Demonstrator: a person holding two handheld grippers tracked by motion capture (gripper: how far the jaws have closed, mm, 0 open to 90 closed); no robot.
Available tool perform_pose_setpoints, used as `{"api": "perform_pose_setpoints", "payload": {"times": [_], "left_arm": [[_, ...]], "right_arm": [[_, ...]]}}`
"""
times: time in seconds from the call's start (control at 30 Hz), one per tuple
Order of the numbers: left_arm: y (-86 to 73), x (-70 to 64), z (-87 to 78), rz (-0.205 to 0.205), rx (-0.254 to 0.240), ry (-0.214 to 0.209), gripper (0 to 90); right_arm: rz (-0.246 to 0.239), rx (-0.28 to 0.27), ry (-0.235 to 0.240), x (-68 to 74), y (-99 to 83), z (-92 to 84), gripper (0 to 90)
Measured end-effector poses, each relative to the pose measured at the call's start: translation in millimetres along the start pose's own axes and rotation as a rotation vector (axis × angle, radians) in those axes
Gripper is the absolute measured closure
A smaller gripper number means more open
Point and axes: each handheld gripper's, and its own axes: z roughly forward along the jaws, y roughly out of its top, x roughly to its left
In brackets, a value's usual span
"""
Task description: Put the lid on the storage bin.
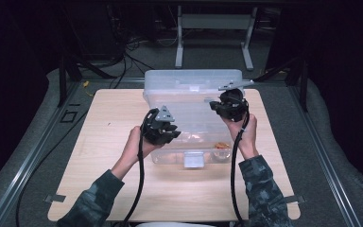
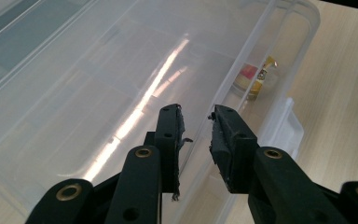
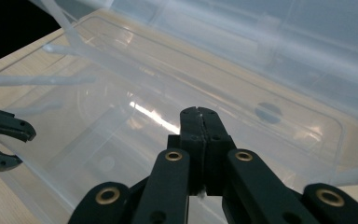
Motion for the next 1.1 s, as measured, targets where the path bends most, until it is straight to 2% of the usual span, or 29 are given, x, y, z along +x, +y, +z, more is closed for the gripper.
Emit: {"api": "perform_pose_setpoints", "payload": {"times": [0.07,0.33,0.47,0.53,0.67,0.87,1.1], "left_arm": [[-2.3,-1.7,0.9,0.002,0.007,-0.01,71.6],[-10.2,-4.6,-6.1,-0.03,-0.024,-0.005,67.7],[-15.8,-4.3,-14.2,-0.052,-0.018,0.01,58.5],[-19.6,-3.3,-18.8,-0.064,-0.015,0.01,50.9],[-29.2,-1.7,-28.6,-0.084,-0.029,0.015,42.5],[-47.0,1.6,-45.8,-0.118,-0.041,0.027,33.7],[-71.3,8.3,-63.4,-0.156,-0.039,0.07,30.0]], "right_arm": [[0.005,-0.014,-0.001,0.3,-0.9,-2.2,90.0],[-0.016,0.003,0.001,6.4,-14.2,-7.7,90.0],[-0.014,0.004,0.009,8.9,-21.1,-8.5,90.0],[-0.016,0.012,0.013,10.2,-23.5,-8.9,90.0],[-0.023,0.018,0.001,12.0,-28.7,-10.0,90.0],[-0.007,0.019,0.001,10.8,-37.0,-12.5,90.0],[0.017,0.012,-0.003,7.3,-45.9,-19.5,90.0]]}}
